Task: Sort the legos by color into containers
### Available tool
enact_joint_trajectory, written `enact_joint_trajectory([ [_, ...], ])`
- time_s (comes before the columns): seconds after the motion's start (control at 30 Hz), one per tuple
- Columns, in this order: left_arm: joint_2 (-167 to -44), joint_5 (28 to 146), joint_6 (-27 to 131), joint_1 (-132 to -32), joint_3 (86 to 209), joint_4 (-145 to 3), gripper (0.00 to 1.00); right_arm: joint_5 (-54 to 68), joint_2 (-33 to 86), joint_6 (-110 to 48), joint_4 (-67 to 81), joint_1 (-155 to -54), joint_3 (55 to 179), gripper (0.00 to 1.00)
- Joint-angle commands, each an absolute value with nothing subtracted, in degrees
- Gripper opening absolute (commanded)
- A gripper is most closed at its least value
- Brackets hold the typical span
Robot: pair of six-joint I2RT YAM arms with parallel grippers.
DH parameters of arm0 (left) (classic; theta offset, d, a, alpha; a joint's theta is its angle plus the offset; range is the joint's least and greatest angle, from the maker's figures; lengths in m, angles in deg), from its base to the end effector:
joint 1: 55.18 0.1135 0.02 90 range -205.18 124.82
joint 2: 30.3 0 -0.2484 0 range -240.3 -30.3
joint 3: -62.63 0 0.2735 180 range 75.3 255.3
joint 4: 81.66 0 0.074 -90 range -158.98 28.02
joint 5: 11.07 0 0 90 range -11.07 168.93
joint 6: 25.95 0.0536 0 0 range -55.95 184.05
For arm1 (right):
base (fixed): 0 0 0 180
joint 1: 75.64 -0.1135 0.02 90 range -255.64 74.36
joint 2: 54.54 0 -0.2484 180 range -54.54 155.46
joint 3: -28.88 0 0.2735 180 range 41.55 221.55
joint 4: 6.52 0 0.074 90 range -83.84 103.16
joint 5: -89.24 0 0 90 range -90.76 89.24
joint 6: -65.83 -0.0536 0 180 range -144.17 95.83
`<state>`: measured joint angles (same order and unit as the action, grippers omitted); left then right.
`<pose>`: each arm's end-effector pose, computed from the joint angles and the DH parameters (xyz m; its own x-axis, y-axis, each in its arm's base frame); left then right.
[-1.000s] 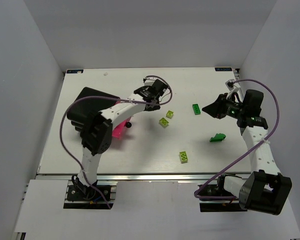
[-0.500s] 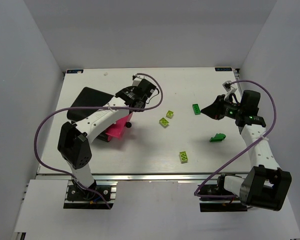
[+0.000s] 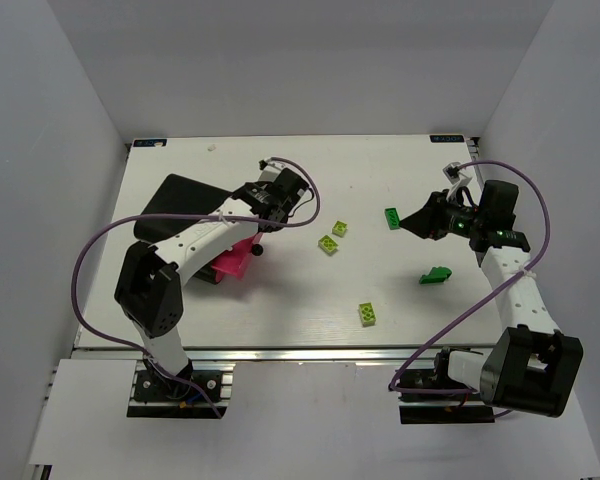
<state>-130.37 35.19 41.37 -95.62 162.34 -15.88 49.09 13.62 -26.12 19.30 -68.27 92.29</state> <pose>0.3152 -0.2199 0.2533 -0.7408 0.2654 -0.6170 -0.0324 0.9035 0.4274 0.2965 0.0030 0.2662 -0.5235 0.0898 -0.8473 -0.5525 0.7212 0.4178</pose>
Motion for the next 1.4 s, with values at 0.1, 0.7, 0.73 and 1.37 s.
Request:
enact_joint_trajectory([
  [0.1,-129.44,32.53,42.07,-94.99,161.08,-16.34,0.58,50.22,13.75,-24.87,17.14,-68.7,92.0,0.43],
  [0.7,-104.71,74.07,53.32,-95.26,150.56,-37.84,0.35,8.32,28.38,-12.22,22.58,-79.77,104.19,0.59],
  [0.73,-102.04,76.27,53.85,-95.26,146.1,-39.0,0.51,6.38,30.69,-12.04,23.64,-80.21,105.61,0.62],
  [1.37,-68.18,79.81,59.83,-95.26,117.58,-51.23,0.91,1.54,65.6,-11.86,39.2,-85.49,135.95,0.77],
])
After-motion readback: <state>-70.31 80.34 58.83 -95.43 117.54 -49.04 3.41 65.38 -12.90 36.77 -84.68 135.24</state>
